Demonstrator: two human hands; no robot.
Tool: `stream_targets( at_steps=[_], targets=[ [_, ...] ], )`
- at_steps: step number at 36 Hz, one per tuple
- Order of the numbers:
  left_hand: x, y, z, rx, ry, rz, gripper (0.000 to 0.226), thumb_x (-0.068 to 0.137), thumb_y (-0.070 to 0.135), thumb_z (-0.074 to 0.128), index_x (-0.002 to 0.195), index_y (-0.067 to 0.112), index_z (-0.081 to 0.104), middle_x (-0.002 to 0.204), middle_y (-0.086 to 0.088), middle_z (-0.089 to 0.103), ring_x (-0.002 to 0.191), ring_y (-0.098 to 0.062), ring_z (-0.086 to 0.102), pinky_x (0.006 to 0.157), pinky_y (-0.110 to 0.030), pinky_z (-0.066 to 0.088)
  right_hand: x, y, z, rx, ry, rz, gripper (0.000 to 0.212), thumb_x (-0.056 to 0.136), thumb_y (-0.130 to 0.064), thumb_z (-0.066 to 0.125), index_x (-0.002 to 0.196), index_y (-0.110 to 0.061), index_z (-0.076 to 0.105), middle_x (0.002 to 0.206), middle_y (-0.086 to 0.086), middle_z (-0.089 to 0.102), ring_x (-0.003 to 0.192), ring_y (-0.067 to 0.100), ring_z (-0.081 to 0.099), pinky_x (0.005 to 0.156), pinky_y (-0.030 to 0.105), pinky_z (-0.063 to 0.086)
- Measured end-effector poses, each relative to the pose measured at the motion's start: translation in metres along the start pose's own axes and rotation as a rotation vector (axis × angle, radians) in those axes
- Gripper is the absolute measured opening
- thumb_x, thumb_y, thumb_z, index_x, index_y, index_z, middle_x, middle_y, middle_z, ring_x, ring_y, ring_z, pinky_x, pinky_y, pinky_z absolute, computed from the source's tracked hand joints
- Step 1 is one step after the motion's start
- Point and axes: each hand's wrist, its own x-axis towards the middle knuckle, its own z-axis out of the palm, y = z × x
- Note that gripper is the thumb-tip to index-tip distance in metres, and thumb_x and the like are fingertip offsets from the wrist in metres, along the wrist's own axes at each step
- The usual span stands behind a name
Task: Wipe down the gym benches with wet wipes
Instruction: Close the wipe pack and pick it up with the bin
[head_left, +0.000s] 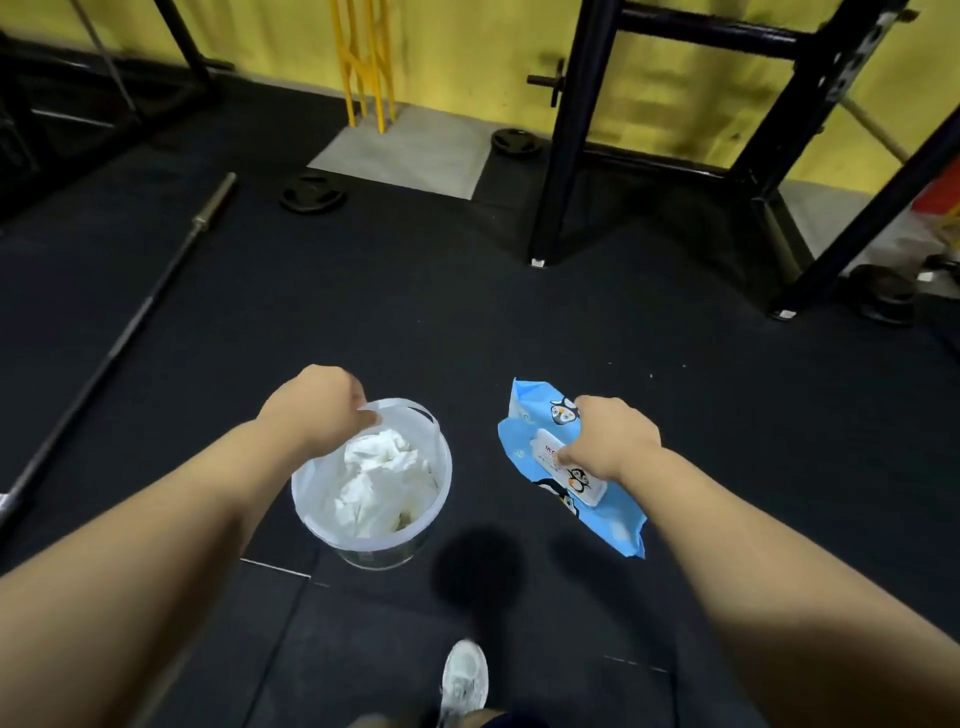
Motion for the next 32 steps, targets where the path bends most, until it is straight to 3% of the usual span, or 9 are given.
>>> stream_targets(
  at_steps=[13,22,25,32],
  targets=[
    [0.215,-0.014,-0.079,-0.064,0.062,-0.084,0.023,0.081,0.042,0.066,0.089,0.02,0.066,0.083,0.003,0.063,0.073,-0.017,0.061,0.066,-0.034,0.056,0.236,-0.071,-0.091,-0.031,-0.013,-0.108,0.031,0.069,-0.04,0.072,0.085,-0.025,0.05,0.083,-0.008,0.061,0.073,0.013,0.062,0.06,0.028,0.051],
    [0.412,-0.028,-0.144,-0.034,-0.034,-0.076,0.025,0.082,0.041,0.065,0.087,0.017,0.066,0.077,0.002,0.061,0.073,-0.019,0.061,0.066,-0.032,0.055,0.406,-0.124,-0.163,-0.034,-0.018,-0.065,0.035,0.069,-0.045,0.073,0.088,-0.026,0.051,0.084,-0.009,0.06,0.074,0.012,0.061,0.056,0.026,0.046],
    [0.47,-0.029,-0.168,-0.015,-0.052,-0.075,0.026,0.082,0.042,0.065,0.088,0.016,0.066,0.082,0.0,0.061,0.076,-0.02,0.061,0.067,-0.032,0.054,0.458,-0.137,-0.193,-0.044,0.006,-0.054,0.034,0.07,-0.045,0.073,0.087,-0.026,0.05,0.085,-0.008,0.058,0.076,0.015,0.06,0.055,0.026,0.042],
    [0.601,-0.028,-0.213,-0.001,-0.026,-0.046,0.034,0.084,0.042,0.065,0.104,0.014,0.064,0.098,-0.002,0.062,0.084,-0.022,0.061,0.074,-0.036,0.054,0.574,-0.155,-0.237,0.005,0.018,-0.001,0.037,0.07,-0.047,0.074,0.09,-0.025,0.051,0.087,-0.007,0.06,0.076,0.016,0.061,0.06,0.028,0.049]
  ],
)
